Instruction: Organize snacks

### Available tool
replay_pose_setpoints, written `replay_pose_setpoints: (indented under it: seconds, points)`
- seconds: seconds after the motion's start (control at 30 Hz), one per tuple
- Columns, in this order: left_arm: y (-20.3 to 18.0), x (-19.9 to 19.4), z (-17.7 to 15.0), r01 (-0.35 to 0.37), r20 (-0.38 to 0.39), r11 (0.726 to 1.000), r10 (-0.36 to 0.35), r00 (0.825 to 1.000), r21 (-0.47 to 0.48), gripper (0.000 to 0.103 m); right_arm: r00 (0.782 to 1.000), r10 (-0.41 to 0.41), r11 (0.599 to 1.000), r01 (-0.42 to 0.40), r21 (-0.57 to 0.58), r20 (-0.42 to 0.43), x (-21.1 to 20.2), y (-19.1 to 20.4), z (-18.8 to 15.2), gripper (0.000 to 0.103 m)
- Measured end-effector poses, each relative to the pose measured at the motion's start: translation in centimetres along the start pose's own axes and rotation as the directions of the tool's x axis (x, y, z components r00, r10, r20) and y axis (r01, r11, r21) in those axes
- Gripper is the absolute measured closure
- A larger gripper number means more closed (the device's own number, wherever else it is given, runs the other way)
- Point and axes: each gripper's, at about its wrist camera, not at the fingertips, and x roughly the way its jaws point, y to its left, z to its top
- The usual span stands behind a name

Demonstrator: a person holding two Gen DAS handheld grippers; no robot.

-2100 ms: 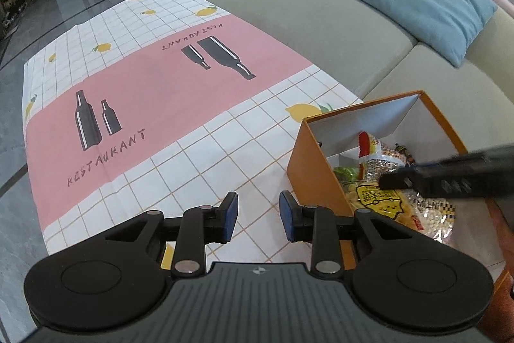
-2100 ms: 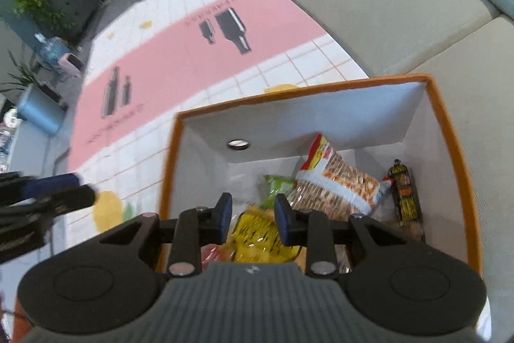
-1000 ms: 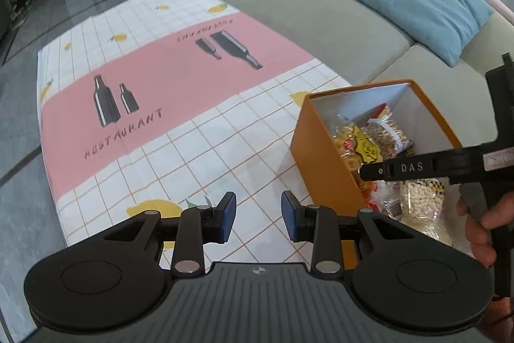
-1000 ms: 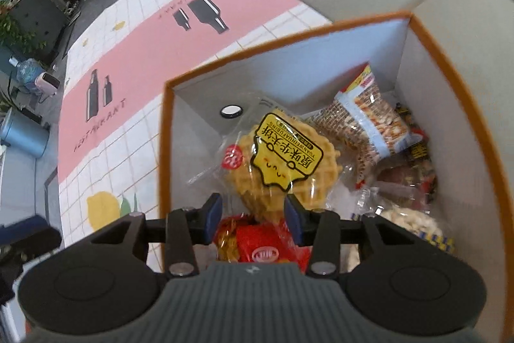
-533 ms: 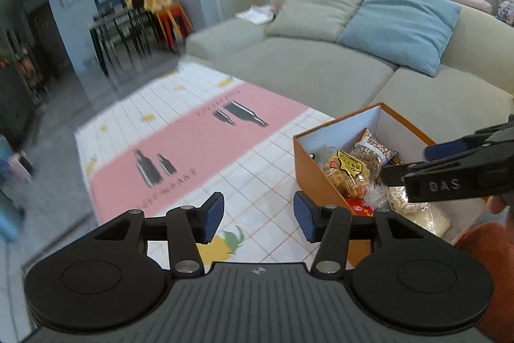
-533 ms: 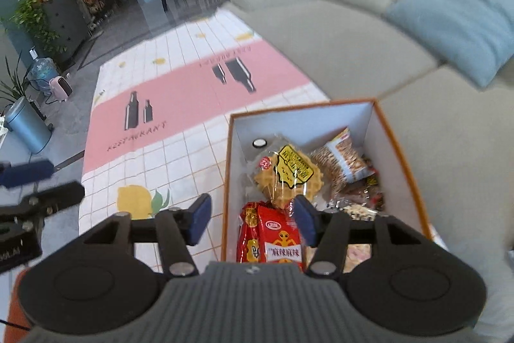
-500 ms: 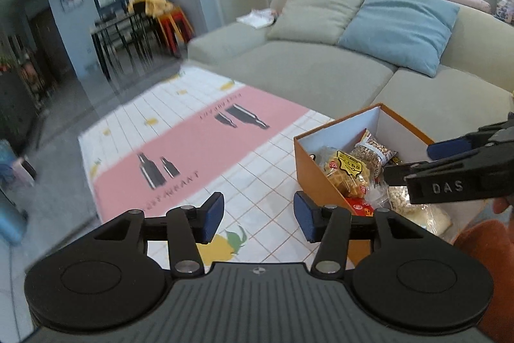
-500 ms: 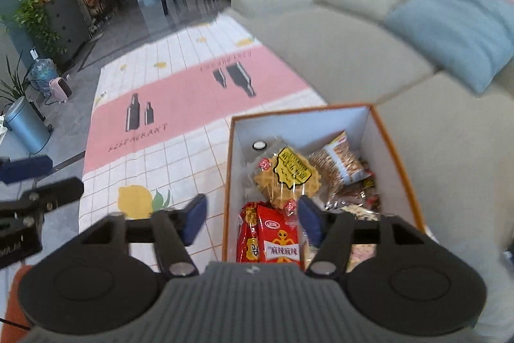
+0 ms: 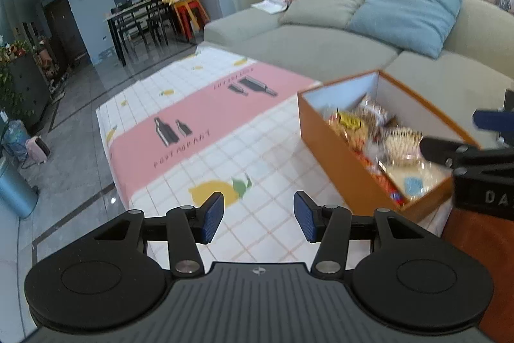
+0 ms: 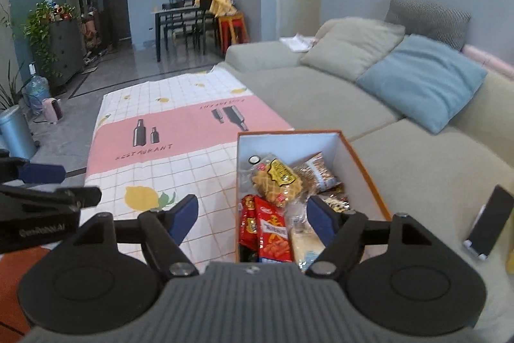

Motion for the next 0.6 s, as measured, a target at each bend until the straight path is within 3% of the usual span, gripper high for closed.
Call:
replay_pose_setpoints:
  seconds: [0.27, 0.6]
  points:
    - [-1.5, 1.8, -1.5, 0.011, -0.068, 1.0, -0.01, 0.998, 0.021, 0.043, 0.999, -0.03, 0.999, 0.03, -0.012, -0.036, 1.0, 0.5, -1.8, 0.029]
    - [-1.4, 4.3, -2.7, 0.011, -0.16, 1.0, -0.01, 0.987, 0.003, 0.043, 0.983, -0.05, 0.999, 0.049, -0.012, -0.178, 5.1, 0.6, -3.4, 0.029]
